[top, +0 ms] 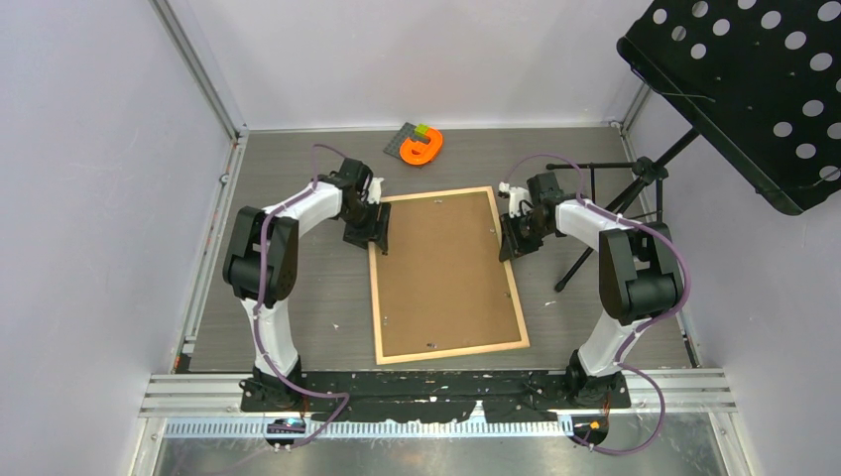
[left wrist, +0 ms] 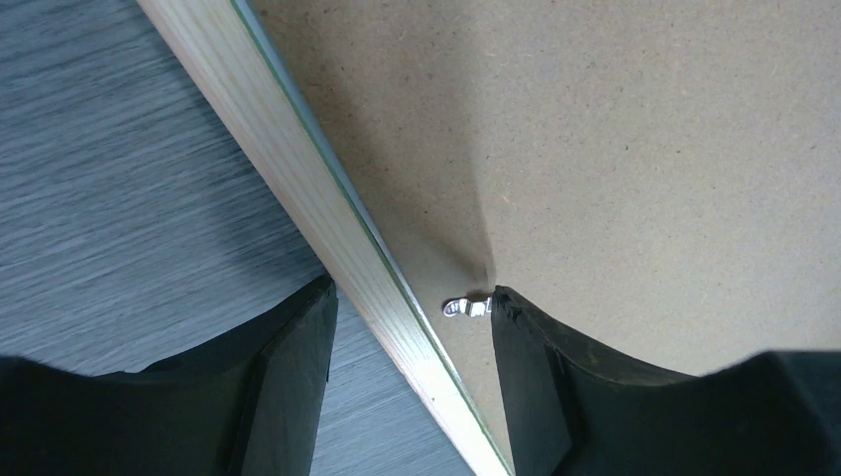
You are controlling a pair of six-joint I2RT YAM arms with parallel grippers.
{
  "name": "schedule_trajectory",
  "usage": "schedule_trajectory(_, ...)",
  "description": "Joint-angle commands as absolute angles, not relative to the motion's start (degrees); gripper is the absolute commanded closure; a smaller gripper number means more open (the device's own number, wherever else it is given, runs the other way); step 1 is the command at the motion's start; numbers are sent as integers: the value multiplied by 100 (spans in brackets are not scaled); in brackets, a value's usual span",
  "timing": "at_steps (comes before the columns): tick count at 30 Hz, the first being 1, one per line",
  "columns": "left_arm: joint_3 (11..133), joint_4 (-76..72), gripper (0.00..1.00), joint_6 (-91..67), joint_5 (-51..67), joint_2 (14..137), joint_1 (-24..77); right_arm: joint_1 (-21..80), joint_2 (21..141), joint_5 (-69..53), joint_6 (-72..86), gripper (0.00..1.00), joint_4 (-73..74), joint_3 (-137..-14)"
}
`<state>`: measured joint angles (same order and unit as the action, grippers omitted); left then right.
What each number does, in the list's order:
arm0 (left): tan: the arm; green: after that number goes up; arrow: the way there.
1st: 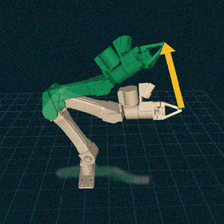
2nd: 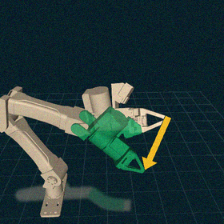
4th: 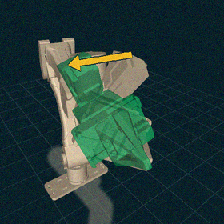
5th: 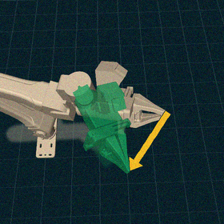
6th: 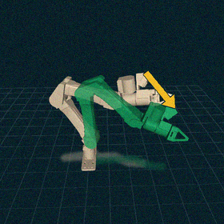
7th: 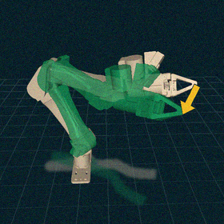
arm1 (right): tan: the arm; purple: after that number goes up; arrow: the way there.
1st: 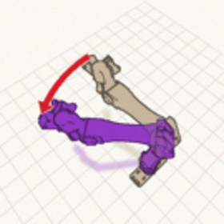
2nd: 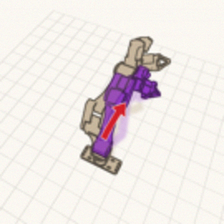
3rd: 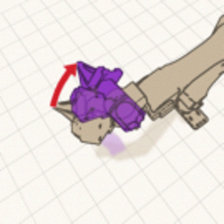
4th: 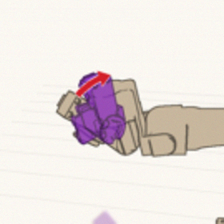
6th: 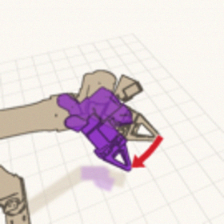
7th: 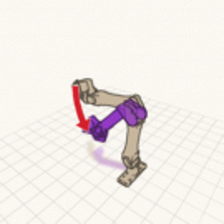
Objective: Put the photo into the frame
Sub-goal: Install the photo frame at the center of the board.
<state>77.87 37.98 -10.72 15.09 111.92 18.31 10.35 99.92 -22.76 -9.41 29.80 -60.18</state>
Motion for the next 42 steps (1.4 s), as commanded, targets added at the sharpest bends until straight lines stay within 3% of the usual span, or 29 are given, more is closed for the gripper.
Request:
schedule_trajectory(1, 7911, 3621, 40, -1182, 1301, 11215, 1820, 996, 9946, -2594, -1063, 94, 2944, -6064)
schedule_trajectory(36, 7092, 3601, 40, -678, 1016, 10803, 2303, 862, 10029, -2717, -1043, 94, 2946, -6095)
schedule_trajectory(42, 7073, 3652, 49, -675, 908, 10730, 2295, 827, 10011, -2738, -1046, 94, 2951, -6083)
